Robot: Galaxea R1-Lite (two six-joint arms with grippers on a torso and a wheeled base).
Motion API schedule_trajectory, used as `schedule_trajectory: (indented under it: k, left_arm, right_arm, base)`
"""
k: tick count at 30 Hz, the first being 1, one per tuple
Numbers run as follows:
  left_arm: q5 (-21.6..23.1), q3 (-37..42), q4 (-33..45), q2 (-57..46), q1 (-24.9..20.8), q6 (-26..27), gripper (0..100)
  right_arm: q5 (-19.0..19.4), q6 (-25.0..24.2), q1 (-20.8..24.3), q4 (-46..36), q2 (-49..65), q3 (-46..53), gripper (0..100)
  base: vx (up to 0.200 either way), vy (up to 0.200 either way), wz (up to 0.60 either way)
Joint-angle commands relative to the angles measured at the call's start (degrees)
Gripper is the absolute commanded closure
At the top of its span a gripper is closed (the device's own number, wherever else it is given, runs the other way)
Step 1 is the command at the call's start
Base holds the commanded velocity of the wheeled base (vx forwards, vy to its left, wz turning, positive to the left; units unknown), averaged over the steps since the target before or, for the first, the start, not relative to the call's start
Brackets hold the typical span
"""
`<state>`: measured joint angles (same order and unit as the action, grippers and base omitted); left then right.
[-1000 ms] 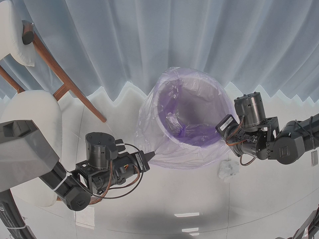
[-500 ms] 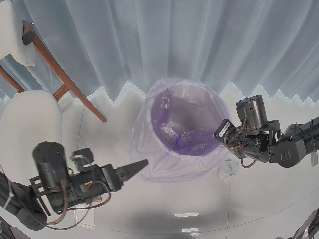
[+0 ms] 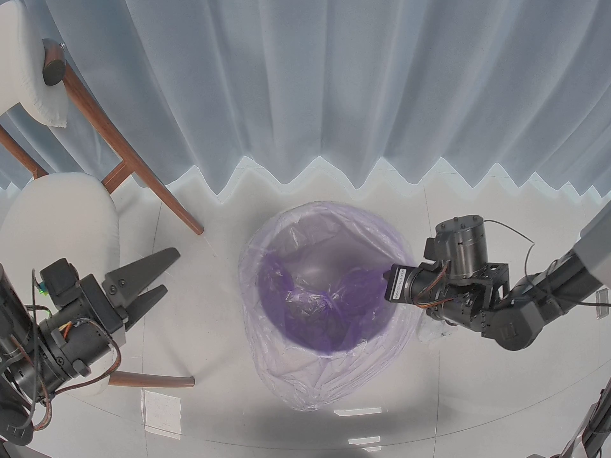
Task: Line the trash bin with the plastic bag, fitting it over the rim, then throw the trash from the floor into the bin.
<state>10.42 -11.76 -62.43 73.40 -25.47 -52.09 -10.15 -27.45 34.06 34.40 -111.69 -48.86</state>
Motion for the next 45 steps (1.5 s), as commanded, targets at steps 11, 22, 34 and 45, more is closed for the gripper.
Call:
schedule_trajectory:
  k: [11, 22, 34, 45]
  left_arm:
    - [0.65, 5.08, 0.20, -7.22, 5.60, 3.14, 0]
    - [0.65, 5.00, 0.20, -7.13, 5.43, 3.05, 0]
    - [0.56, 5.17, 0.20, -7.31, 5.60, 3.14, 0]
    - [0.65, 5.79, 0.20, -7.66, 5.69, 3.22, 0]
  right_arm:
    - [0.49, 6.18, -1.72, 11.39, -17.42, -0.80, 100]
    - [0.49, 6.10, -3.21, 13.15, -19.09, -1.77, 100]
    - [0.05, 6.10, -3.21, 16.84, -10.92, 5.62, 0]
    - [5.94, 5.83, -3.04, 16.75, -2.04, 8.17, 0]
  base:
    - [0.000, 0.000, 0.00]
    - [0.000, 0.000, 0.00]
    - [0.000, 0.000, 0.00]
    - [0.000, 0.000, 0.00]
